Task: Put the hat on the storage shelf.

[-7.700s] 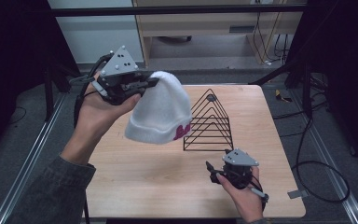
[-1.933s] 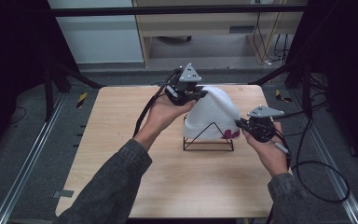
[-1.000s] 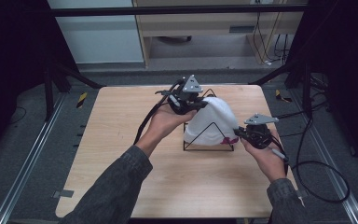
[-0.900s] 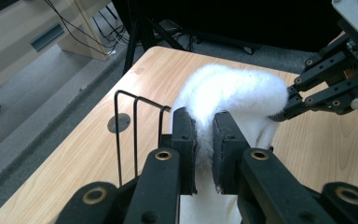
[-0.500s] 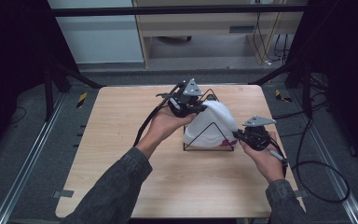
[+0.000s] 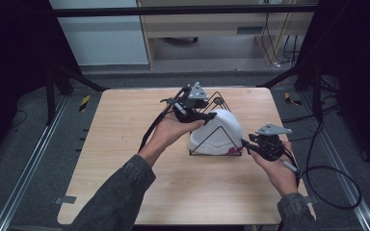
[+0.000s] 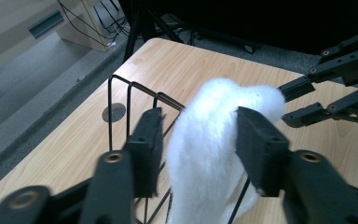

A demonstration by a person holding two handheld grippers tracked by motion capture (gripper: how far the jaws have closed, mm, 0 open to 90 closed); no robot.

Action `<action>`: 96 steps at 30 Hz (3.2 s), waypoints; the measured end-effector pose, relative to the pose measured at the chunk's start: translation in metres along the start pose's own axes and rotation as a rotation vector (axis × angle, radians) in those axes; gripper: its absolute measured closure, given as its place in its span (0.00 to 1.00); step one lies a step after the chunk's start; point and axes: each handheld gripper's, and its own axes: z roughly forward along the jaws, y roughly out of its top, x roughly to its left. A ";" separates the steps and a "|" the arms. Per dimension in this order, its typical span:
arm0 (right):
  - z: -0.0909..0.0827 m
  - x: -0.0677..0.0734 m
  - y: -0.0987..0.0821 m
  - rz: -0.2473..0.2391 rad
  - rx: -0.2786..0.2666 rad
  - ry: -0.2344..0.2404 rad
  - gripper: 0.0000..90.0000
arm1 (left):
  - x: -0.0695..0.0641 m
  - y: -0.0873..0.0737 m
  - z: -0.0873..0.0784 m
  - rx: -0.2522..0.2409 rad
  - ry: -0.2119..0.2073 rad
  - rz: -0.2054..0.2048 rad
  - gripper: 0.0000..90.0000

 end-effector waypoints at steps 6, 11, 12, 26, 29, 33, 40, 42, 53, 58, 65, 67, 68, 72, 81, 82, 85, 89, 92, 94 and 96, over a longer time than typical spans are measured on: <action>-0.009 0.009 -0.004 0.007 -0.022 -0.019 0.51 | -0.006 -0.003 -0.007 0.007 0.008 -0.005 0.32; -0.015 0.013 -0.003 0.013 -0.051 -0.040 0.37 | -0.009 -0.005 -0.019 0.001 -0.013 0.000 0.13; -0.015 0.013 -0.003 0.013 -0.051 -0.040 0.37 | -0.009 -0.005 -0.019 0.001 -0.013 0.000 0.10; -0.040 0.048 -0.014 -0.004 -0.086 0.038 0.12 | -0.025 -0.041 -0.061 0.054 -0.012 0.020 0.05; -0.038 0.059 -0.018 -0.024 -0.074 0.065 0.13 | -0.026 -0.056 -0.071 0.052 -0.003 0.017 0.05; -0.035 0.072 -0.022 -0.066 -0.049 0.083 0.11 | -0.024 -0.075 -0.080 0.053 0.011 -0.013 0.05; -0.038 0.085 -0.020 -0.086 -0.043 0.104 0.10 | -0.023 -0.092 -0.096 0.044 0.018 -0.026 0.05; -0.037 0.089 -0.018 -0.092 -0.033 0.120 0.09 | -0.022 -0.097 -0.101 0.036 0.018 -0.036 0.05; -0.024 0.113 -0.009 -0.156 -0.005 0.153 0.10 | -0.023 -0.132 -0.120 0.064 0.079 -0.044 0.04; -0.015 0.123 -0.004 -0.187 0.020 0.161 0.14 | -0.020 -0.166 -0.126 0.083 0.109 -0.077 0.03; 0.000 0.135 -0.004 -0.220 0.053 0.176 0.14 | -0.021 -0.207 -0.136 0.091 0.131 -0.140 0.04; 0.006 0.139 -0.007 -0.221 0.070 0.188 0.14 | -0.021 -0.219 -0.137 0.096 0.129 -0.164 0.04; 0.006 0.139 -0.007 -0.221 0.070 0.188 0.14 | -0.021 -0.219 -0.137 0.096 0.129 -0.164 0.04; 0.025 0.147 -0.013 -0.228 0.102 0.206 0.14 | -0.019 -0.240 -0.134 0.114 0.118 -0.206 0.04; 0.054 0.156 -0.025 -0.208 0.167 0.233 0.14 | -0.012 -0.276 -0.131 0.145 0.116 -0.281 0.05; 0.057 0.158 -0.027 -0.209 0.173 0.232 0.15 | -0.011 -0.279 -0.130 0.157 0.125 -0.284 0.05; 0.065 0.164 -0.032 -0.215 0.192 0.240 0.15 | -0.006 -0.291 -0.126 0.168 0.137 -0.312 0.05; 0.076 0.170 -0.035 -0.203 0.194 0.237 0.15 | 0.002 -0.305 -0.124 0.168 0.159 -0.354 0.05; 0.083 0.173 -0.035 -0.188 0.186 0.235 0.15 | 0.009 -0.314 -0.124 0.171 0.184 -0.376 0.05; 0.087 0.173 -0.034 -0.177 0.181 0.232 0.15 | 0.013 -0.320 -0.123 0.168 0.194 -0.401 0.05; 0.093 0.171 -0.034 -0.159 0.176 0.226 0.15 | 0.015 -0.325 -0.123 0.171 0.201 -0.413 0.05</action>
